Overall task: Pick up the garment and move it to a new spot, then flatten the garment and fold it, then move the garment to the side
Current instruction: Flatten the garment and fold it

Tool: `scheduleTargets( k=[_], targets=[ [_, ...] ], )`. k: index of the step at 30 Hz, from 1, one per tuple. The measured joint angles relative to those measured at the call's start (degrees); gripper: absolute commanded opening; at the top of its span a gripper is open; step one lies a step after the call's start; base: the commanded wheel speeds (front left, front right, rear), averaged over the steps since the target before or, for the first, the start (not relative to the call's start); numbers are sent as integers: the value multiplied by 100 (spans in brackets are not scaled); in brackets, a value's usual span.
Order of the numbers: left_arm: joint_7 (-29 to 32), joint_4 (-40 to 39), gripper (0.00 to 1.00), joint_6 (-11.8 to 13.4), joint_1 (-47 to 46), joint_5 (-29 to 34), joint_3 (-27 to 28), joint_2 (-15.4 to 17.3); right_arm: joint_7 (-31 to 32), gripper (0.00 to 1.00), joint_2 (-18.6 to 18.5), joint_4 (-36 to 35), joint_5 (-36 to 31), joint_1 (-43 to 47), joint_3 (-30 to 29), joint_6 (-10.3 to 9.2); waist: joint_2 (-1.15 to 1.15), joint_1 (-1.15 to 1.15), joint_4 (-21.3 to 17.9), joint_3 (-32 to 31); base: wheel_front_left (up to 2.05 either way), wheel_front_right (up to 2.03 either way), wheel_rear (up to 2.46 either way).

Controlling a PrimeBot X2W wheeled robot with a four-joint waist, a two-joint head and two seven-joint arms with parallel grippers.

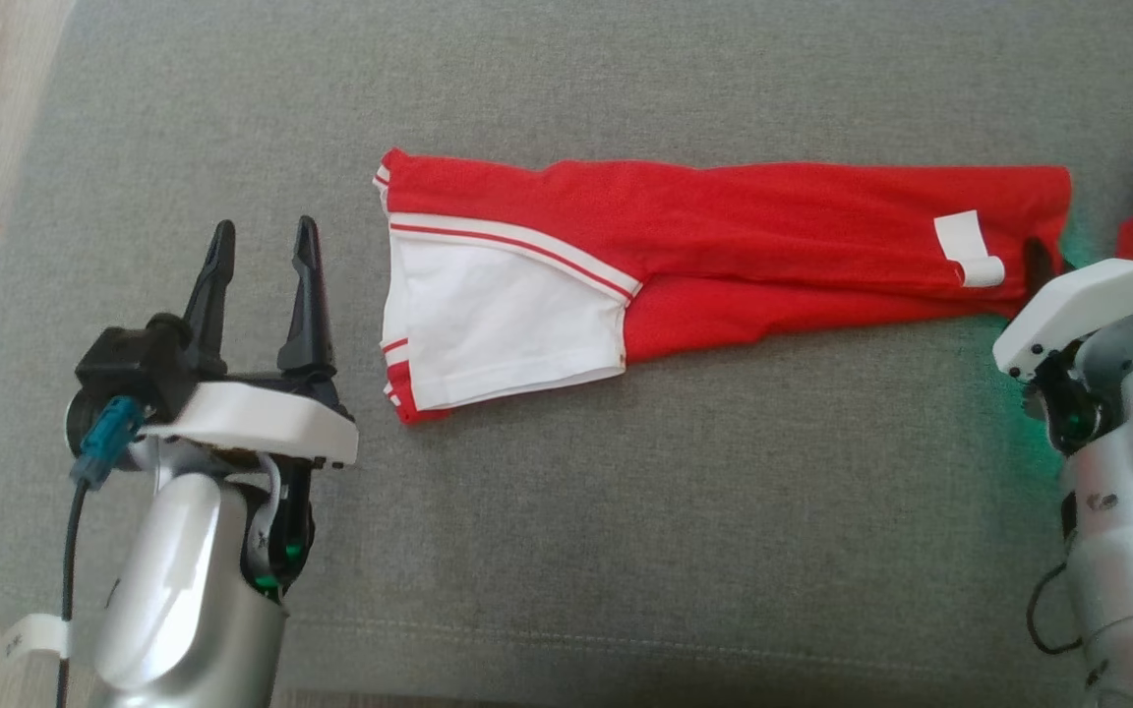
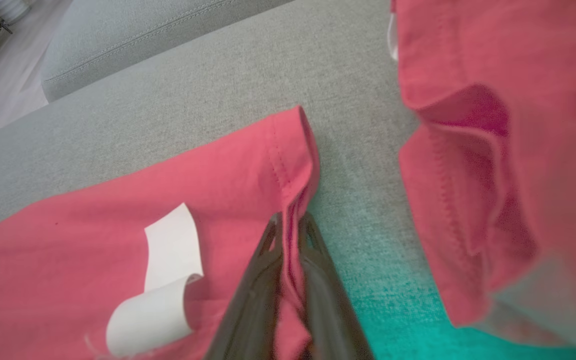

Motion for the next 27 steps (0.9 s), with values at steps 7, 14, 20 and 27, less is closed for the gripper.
scheduleTargets(
  k=[7,14,20,27],
  targets=[
    [0,47,100,-88,1,96,151,-77,-99,0,-30,-282,434,63,3,0,0,0,-51,-160,0,0,0],
    [0,68,100,-132,22,121,243,-126,-155,0,-257,-482,399,64,-376,0,0,0,-73,-370,0,0,0],
    [-1,69,100,-174,146,174,355,-145,-172,0,-272,-706,60,68,-772,0,0,0,-125,-589,0,0,0],
    [0,73,100,-189,286,180,379,-171,29,0,220,-1301,246,69,-495,0,0,0,-147,-811,0,0,0]
  ],
)
